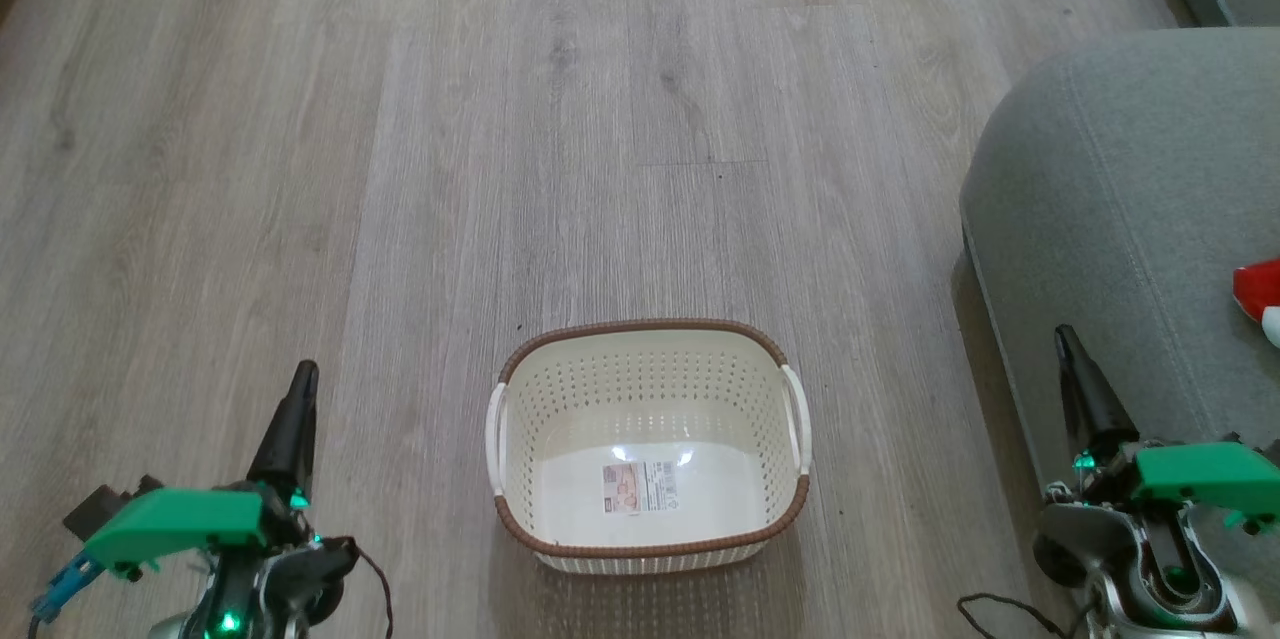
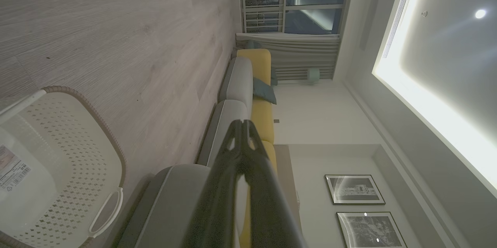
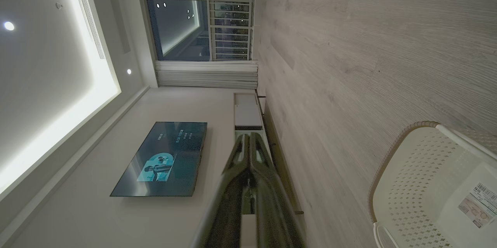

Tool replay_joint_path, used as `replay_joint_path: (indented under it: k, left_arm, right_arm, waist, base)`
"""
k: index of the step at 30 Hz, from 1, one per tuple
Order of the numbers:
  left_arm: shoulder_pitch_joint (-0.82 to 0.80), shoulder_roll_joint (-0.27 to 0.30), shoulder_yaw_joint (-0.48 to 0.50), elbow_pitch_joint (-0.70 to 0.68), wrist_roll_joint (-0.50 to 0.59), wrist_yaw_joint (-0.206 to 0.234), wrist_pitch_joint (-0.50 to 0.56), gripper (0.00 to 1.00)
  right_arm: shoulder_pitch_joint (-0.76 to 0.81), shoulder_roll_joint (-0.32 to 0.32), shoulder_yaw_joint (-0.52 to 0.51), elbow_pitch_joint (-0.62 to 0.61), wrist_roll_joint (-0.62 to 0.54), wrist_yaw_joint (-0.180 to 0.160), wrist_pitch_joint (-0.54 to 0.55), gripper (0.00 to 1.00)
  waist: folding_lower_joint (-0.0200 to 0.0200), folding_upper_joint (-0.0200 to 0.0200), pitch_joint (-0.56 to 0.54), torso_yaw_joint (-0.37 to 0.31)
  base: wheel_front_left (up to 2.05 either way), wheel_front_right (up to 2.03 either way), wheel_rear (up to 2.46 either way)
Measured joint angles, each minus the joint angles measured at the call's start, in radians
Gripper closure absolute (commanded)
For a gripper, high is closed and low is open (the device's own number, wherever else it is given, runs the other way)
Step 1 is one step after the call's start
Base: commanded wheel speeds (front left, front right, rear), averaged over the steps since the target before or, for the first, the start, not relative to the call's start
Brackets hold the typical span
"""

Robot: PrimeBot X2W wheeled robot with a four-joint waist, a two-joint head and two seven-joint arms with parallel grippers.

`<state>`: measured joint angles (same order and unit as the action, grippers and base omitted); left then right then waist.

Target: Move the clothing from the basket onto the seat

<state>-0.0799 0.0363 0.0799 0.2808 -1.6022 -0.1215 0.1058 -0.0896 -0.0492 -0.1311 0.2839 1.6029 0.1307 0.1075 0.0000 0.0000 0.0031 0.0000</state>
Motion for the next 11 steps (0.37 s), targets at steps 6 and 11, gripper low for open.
replay_joint_path:
  k: [6,11]
  left_arm:
    - [0.0,0.0,0.0,0.0,0.0,0.0,0.0,1.0]
    - [0.0,0.0,0.0,0.0,0.0,0.0,0.0,1.0]
  right_arm:
    - [0.0,0.0,0.0,0.0,0.0,0.0,0.0,1.0]
    - [0.0,0.0,0.0,0.0,0.0,0.0,0.0,1.0]
  waist:
    - [0.0,0.0,0.0,0.0]
    - [0.0,0.0,0.0,0.0]
  base:
    - [0.0,0.0,0.0]
    - [0.0,0.0,0.0]
